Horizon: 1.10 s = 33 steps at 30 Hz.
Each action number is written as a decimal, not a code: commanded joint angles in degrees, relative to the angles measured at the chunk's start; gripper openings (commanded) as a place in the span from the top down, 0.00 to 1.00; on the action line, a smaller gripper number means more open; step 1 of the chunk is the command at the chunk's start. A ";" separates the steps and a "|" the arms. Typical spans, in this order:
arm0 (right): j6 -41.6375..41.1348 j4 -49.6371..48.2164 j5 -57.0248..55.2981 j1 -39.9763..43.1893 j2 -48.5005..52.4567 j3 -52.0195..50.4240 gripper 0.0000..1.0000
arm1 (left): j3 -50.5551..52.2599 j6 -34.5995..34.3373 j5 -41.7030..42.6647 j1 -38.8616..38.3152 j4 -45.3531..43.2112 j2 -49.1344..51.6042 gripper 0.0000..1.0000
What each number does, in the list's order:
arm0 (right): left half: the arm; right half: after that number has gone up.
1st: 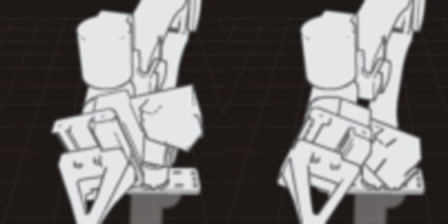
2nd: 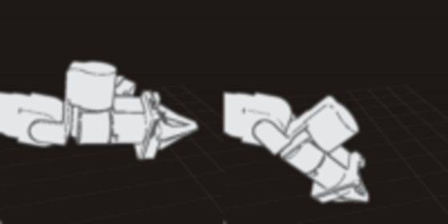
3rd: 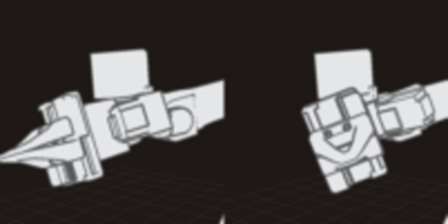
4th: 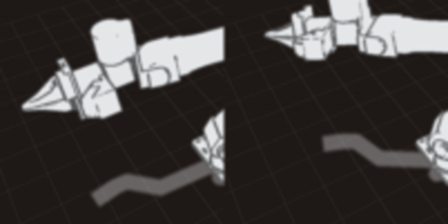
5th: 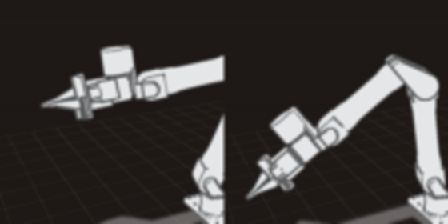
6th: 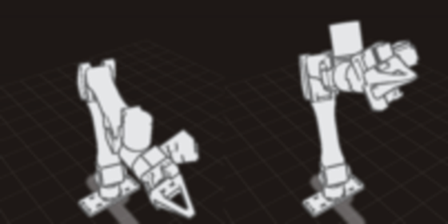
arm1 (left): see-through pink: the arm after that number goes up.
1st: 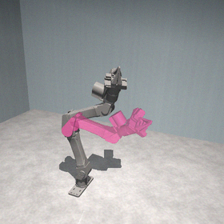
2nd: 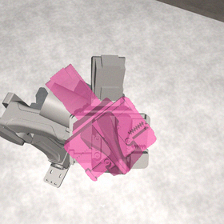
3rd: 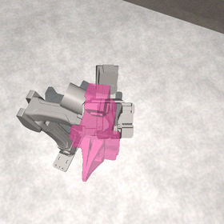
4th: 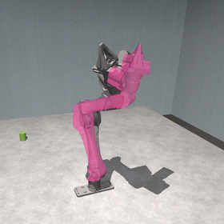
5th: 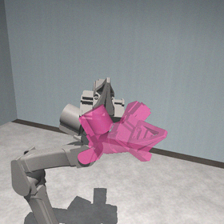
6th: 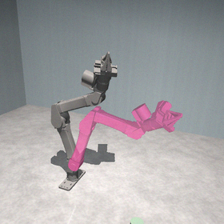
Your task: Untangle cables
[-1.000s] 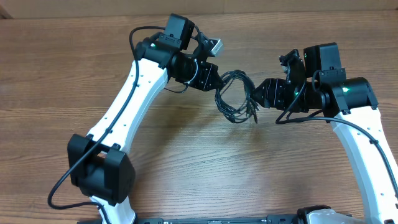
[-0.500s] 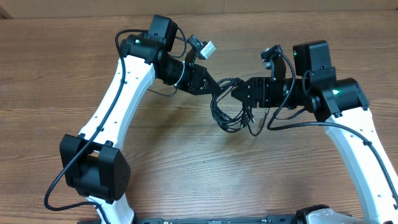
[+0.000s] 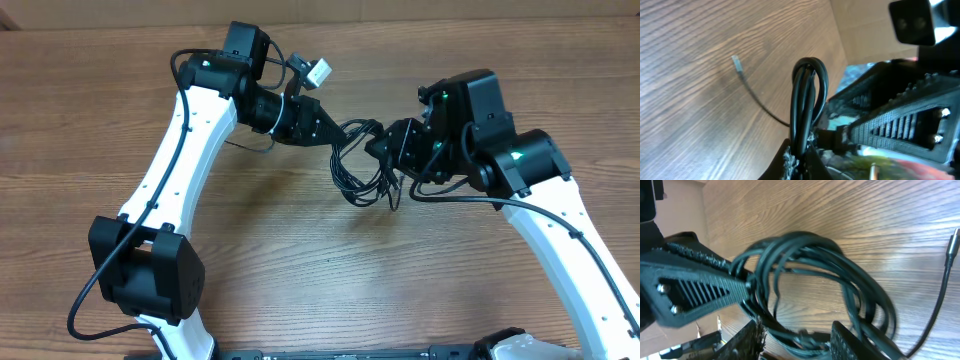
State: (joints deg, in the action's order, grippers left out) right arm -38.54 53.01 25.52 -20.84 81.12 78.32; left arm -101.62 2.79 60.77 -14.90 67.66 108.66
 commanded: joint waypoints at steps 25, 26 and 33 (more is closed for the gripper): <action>-5.86 -1.01 -19.02 -2.56 12.57 0.37 0.58 | -0.87 -3.04 23.23 1.11 -1.16 -0.37 0.96; -4.70 1.57 -21.62 -2.56 12.57 0.37 0.58 | -0.87 -3.32 23.39 1.57 -1.05 -0.37 0.96; 5.29 8.92 -25.35 -1.81 11.34 0.50 0.53 | -0.85 -3.89 3.15 1.66 1.07 -0.35 0.96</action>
State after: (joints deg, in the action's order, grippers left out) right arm -39.13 61.28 3.49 -23.38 92.86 78.43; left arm -101.62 -0.71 74.22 -13.08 68.03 108.88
